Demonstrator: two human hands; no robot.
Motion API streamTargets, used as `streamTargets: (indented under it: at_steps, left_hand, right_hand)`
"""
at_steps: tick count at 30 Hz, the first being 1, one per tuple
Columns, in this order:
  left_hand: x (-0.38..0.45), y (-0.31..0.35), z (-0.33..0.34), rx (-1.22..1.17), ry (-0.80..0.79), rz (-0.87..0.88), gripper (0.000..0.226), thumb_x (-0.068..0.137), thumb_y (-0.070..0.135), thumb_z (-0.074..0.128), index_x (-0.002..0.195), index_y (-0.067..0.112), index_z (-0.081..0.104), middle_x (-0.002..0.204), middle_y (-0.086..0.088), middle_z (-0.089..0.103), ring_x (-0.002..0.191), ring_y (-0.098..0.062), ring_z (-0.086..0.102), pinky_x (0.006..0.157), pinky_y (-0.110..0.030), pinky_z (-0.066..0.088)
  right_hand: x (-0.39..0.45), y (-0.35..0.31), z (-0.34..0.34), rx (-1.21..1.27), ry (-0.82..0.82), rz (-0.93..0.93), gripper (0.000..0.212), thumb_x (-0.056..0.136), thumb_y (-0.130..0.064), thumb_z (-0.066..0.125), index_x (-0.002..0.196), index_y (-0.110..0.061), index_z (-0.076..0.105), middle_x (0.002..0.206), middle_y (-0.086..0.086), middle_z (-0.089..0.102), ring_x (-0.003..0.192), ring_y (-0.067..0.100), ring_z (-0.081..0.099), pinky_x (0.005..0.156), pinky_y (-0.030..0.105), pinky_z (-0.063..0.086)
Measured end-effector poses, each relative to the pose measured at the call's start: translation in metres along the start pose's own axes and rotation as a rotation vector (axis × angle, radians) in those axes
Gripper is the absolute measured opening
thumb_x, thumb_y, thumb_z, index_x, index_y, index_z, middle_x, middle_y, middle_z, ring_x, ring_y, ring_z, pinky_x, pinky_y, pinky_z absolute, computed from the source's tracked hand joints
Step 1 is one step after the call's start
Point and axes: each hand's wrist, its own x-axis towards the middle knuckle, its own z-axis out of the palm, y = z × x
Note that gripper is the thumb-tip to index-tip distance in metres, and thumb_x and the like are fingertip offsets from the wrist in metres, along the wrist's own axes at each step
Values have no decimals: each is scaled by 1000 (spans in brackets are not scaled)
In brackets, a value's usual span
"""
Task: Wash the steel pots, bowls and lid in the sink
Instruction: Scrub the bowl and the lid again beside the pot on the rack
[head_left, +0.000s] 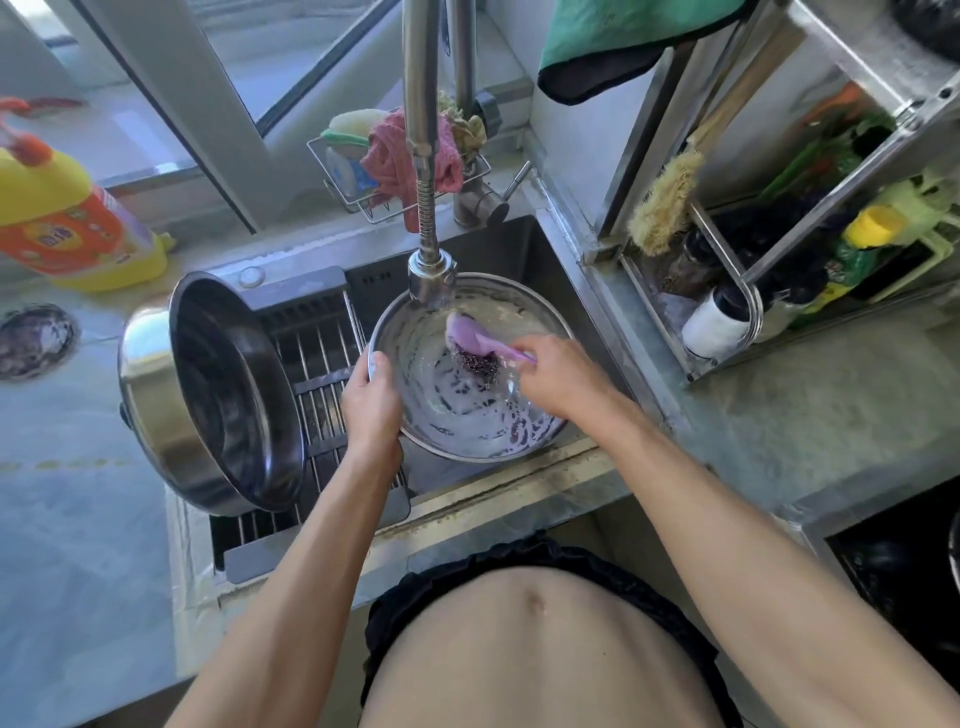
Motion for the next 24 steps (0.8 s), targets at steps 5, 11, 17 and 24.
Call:
streamTargets:
  at_steps: [5,11,17,24]
  left_hand:
    - [-15,5,10,-28,-73,43,35,108,23,42,126,34,70,110,14,73,104,-6,68,87,-24,58]
    - [-21,6,10,8,-139,106,34,110,23,42,124,40,67,115,14,72,110,-5,67,92,-25,56]
    - [-17,6,11,46,-107,132,36,109,25,42,137,31,64,123,3,70,105,-10,65,90,-26,52]
    - [-3,8,7,14,0,92,37,107,23,40,130,27,68,111,-7,72,99,-16,68,89,-35,58]
  right_hand:
    - [9,-8,16,62,-96,46,71,83,-28,65,144,-14,31,132,10,44,103,28,55,71,35,49]
    - [15,-18,24,300,-195,22,77,74,-28,76,143,-20,42,131,-7,56,104,19,60,83,31,51]
    - [13,-27,25,409,-157,-99,63,81,-22,75,138,-14,48,124,0,51,119,20,52,79,19,38]
    - [25,-29,27,473,-267,24,56,87,-34,68,133,-16,41,110,7,62,72,18,67,62,34,59]
